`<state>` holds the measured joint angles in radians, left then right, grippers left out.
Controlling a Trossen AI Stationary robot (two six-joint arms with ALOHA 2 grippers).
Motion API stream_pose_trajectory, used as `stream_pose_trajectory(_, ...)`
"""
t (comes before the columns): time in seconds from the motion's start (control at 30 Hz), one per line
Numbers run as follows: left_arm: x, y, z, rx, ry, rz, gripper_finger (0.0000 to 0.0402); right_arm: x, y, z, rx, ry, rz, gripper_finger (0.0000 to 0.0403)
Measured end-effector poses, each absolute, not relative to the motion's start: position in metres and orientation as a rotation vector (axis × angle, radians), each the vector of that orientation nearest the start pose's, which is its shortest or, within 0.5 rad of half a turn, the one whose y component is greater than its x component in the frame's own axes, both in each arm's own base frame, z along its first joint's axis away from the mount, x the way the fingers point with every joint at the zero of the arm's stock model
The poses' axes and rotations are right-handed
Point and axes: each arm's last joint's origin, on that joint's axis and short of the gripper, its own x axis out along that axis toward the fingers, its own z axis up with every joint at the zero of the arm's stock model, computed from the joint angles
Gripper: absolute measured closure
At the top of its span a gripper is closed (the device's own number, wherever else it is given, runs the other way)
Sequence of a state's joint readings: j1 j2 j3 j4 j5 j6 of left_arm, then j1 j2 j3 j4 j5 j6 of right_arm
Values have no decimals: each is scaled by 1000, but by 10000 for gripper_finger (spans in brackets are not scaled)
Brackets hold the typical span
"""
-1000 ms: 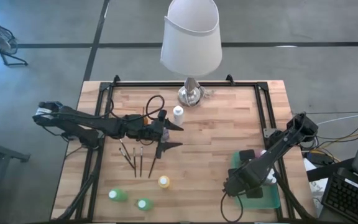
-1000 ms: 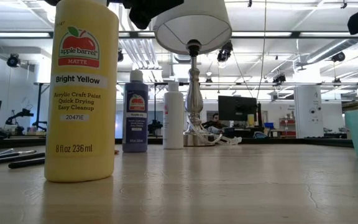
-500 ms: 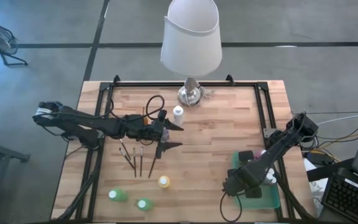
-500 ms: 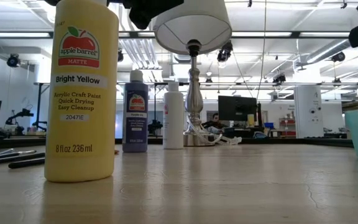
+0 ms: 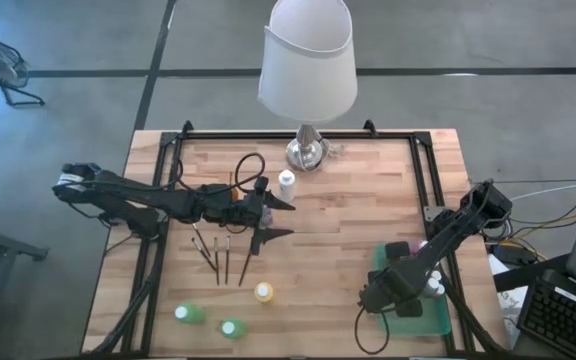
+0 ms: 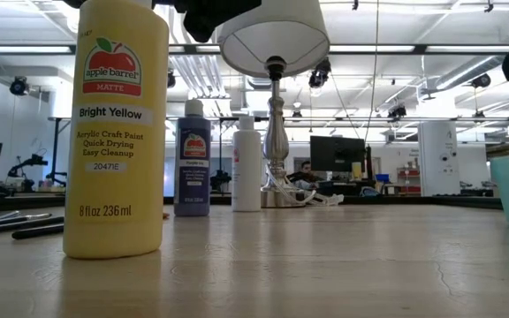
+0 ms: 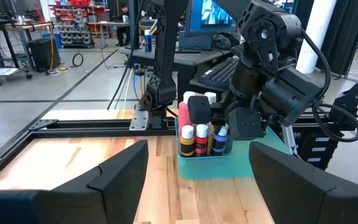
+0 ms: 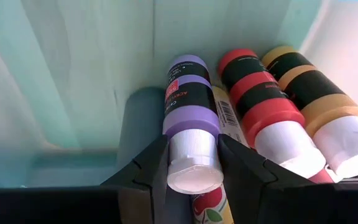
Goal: Pick & Place Paint Supplies
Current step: Put the purple paint bottle into the green bin
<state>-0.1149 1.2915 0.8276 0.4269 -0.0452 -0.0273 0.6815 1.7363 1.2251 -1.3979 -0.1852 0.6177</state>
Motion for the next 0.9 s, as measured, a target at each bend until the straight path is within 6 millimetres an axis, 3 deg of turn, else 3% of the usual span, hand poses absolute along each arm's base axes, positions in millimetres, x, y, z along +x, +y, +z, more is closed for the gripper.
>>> stream_pose_trajectory(0.17, 288, -32, 298, -25, 39, -69, 117, 210, 177, 205, -75, 1949, -21, 289)
stream_pose_trajectory(0.9, 288, -32, 297, -32, 48, -74, 117, 206, 173, 207, -127, 1978, -77, 203)
